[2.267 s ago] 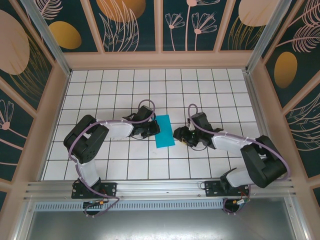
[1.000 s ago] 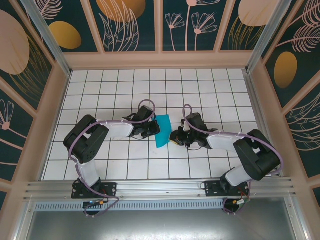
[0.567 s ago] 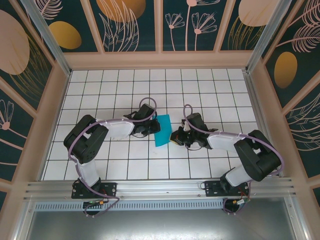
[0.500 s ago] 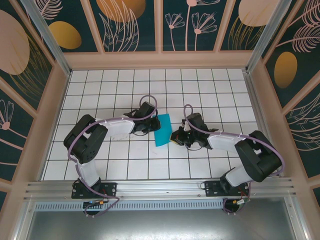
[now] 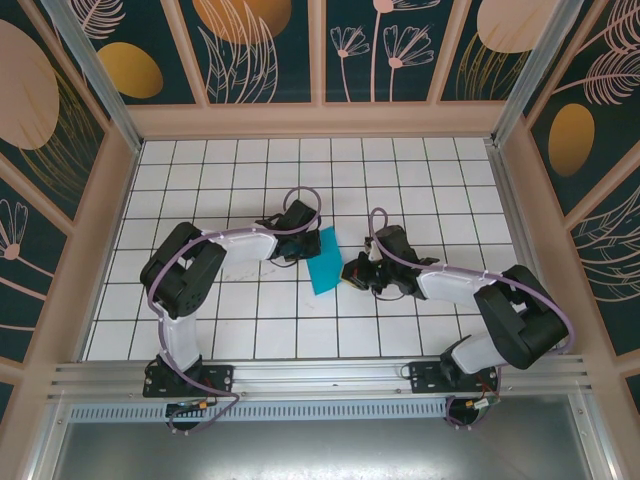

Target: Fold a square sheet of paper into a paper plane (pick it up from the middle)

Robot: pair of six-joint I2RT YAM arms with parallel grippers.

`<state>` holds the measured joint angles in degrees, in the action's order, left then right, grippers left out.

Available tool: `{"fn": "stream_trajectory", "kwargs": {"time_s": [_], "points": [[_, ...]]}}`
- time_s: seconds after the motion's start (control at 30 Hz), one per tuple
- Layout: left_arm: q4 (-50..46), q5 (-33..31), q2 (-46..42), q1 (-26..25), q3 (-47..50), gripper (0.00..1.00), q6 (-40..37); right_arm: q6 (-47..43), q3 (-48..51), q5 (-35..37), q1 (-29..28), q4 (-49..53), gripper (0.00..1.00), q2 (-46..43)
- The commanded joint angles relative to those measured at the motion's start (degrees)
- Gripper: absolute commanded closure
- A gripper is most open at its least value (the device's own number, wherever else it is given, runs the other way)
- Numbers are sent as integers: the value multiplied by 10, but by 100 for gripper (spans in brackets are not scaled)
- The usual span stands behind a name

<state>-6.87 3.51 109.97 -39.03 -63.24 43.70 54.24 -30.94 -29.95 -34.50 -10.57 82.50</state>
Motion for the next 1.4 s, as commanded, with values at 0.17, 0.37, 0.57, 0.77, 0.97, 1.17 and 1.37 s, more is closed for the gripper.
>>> {"fn": "stream_trajectory", "kwargs": {"time_s": [0.17, 0.37, 0.57, 0.77, 0.97, 1.17, 1.37], "points": [[-13, 0, 25, -1, 19, 97, -8, 10, -14, -28, -7, -102, 97, 47], [-9, 9, 20, -2, 14, 97, -17, 9, -45, -18, -14, -120, 98, 102], [-2, 16, -11, -1, -2, 94, -28, 6, -64, -9, -19, -130, 98, 133], [-5, -28, -41, -1, -5, 90, -15, 6, -69, 2, -19, -129, 98, 147], [-33, -40, -6, 0, -13, 93, -9, 4, -75, -2, -20, -137, 98, 158], [-30, -33, 14, 0, -8, 96, -2, -8, -86, -3, -20, -129, 98, 168], [-32, -28, 21, -1, -6, 98, -6, -14, -98, -7, -21, -125, 98, 185]]}}
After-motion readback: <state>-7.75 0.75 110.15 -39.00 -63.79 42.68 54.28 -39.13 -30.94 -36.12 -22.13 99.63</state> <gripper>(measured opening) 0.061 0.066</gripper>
